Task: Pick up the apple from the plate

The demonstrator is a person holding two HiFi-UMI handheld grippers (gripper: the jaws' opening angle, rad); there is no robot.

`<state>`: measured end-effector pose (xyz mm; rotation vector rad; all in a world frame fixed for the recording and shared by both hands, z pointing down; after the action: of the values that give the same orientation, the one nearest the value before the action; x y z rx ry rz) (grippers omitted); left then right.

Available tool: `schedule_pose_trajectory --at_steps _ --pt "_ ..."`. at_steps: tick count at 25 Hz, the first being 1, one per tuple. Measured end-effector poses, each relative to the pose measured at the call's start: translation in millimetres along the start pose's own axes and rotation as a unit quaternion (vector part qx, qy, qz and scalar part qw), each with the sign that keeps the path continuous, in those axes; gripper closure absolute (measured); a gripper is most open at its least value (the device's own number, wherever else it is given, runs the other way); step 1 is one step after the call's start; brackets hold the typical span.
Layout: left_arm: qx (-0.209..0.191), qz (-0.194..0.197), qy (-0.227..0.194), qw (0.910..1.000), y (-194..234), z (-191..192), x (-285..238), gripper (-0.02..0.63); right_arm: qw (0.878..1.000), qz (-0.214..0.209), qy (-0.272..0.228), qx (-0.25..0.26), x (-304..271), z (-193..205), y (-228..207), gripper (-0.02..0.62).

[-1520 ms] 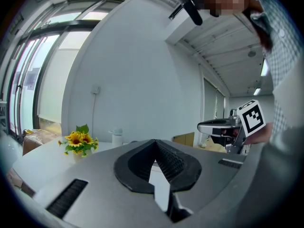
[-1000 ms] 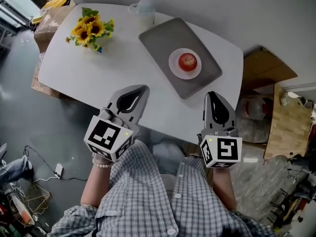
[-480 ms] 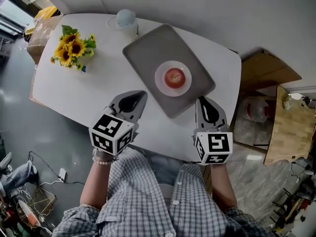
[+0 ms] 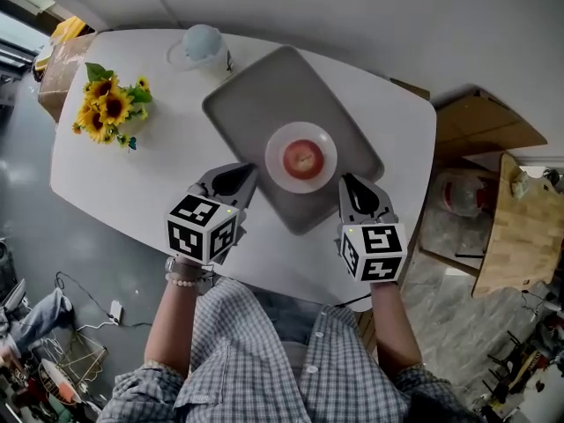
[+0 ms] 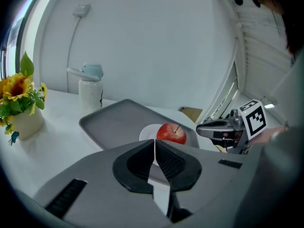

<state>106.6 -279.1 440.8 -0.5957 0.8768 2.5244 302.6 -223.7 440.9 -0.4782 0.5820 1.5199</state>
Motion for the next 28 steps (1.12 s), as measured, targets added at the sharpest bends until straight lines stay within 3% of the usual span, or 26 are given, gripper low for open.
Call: schedule_pose_trajectory --at_steps 10,16,19,28 --pt "0.041 -0.002 0.050 0.9979 25 11 -39 0.594 0.993 -0.047 0.083 -0.063 -40 23 3 0.558" --pt "0.051 -0.006 0.069 0.9963 33 12 -53 0.592 0.984 -0.071 0.123 -0.107 -49 34 5 0.511" --pt "0.053 -0.002 0.082 0.9952 34 13 -59 0.549 0.982 -0.071 0.129 -0.120 -51 34 4 0.511" --pt "0.070 -0.030 0.130 0.9885 38 24 -68 0.525 0.981 -0.059 0.169 -0.075 -57 36 9 0.512"
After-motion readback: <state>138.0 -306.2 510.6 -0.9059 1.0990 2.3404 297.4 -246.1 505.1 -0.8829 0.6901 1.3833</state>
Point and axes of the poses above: the fingertips, and each gripper's own axes: x backward along the fingers, y to its left, z out of its underside, the point moved 4 cm from there along x, backward along the fingers, and after that the axes turned 13 degrees about z, right-handed, at the moved point
